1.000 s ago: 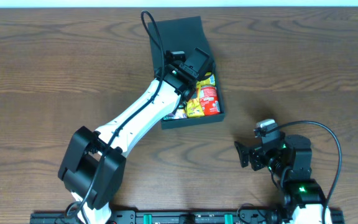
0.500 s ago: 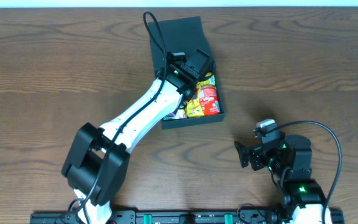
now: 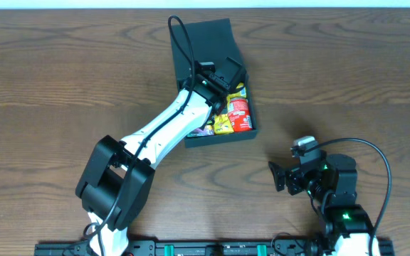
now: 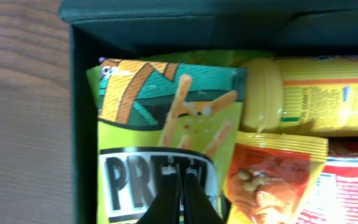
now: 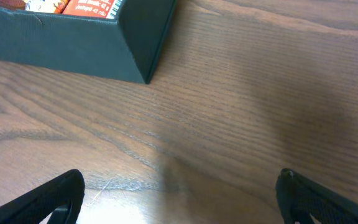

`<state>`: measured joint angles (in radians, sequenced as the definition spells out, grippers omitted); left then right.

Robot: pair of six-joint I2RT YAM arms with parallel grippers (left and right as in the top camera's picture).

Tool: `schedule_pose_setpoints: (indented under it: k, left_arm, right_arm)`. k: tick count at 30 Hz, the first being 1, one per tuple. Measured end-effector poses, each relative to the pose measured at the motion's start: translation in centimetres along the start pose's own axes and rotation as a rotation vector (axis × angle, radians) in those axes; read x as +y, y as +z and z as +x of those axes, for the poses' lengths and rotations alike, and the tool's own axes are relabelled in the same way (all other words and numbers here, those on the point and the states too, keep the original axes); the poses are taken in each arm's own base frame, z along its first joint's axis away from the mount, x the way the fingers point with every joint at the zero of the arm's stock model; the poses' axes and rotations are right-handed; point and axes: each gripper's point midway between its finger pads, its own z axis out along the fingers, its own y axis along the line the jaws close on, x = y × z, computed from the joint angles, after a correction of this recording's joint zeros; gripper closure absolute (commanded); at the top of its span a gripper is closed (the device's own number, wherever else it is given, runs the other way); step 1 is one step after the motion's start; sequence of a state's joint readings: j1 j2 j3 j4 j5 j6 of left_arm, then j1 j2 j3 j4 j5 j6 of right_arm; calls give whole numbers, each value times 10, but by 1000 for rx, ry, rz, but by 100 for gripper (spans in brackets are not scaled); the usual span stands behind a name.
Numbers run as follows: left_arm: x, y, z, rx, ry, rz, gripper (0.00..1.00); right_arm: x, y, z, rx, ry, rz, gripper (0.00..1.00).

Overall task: Pack container
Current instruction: 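Carry the Pretz box right and lower it into the box, then push the Pretz box down into the box with the left gripper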

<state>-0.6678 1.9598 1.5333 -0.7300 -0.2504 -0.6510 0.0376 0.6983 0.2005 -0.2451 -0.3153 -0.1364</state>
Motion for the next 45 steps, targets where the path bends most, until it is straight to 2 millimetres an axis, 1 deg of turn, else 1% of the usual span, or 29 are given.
schedule_pose_setpoints:
  k: [11, 18, 28, 33, 38, 41, 45]
  left_arm:
    - [0, 3, 6, 20, 3, 5, 94]
    - [-5, 3, 13, 57, 4, 37, 94]
    - [-6, 3, 18, 80, 7, 45, 94]
    - [0, 2, 24, 99, 17, 19, 94]
    - [15, 1, 28, 108, 35, -51, 94]
    - [23, 1, 27, 96, 44, -94, 94]
    - [28, 1, 23, 73, 48, -124, 94]
  right_arm:
    - [0, 0, 0, 0, 0, 0, 1]
    - [0, 0, 0, 0, 0, 0, 1]
    - [0, 0, 0, 0, 0, 0, 1]
    - [0, 0, 0, 0, 0, 0, 1]
    - [0, 0, 0, 0, 0, 0, 1]
    - [0, 0, 0, 0, 0, 0, 1]
    - [0, 0, 0, 0, 0, 0, 1]
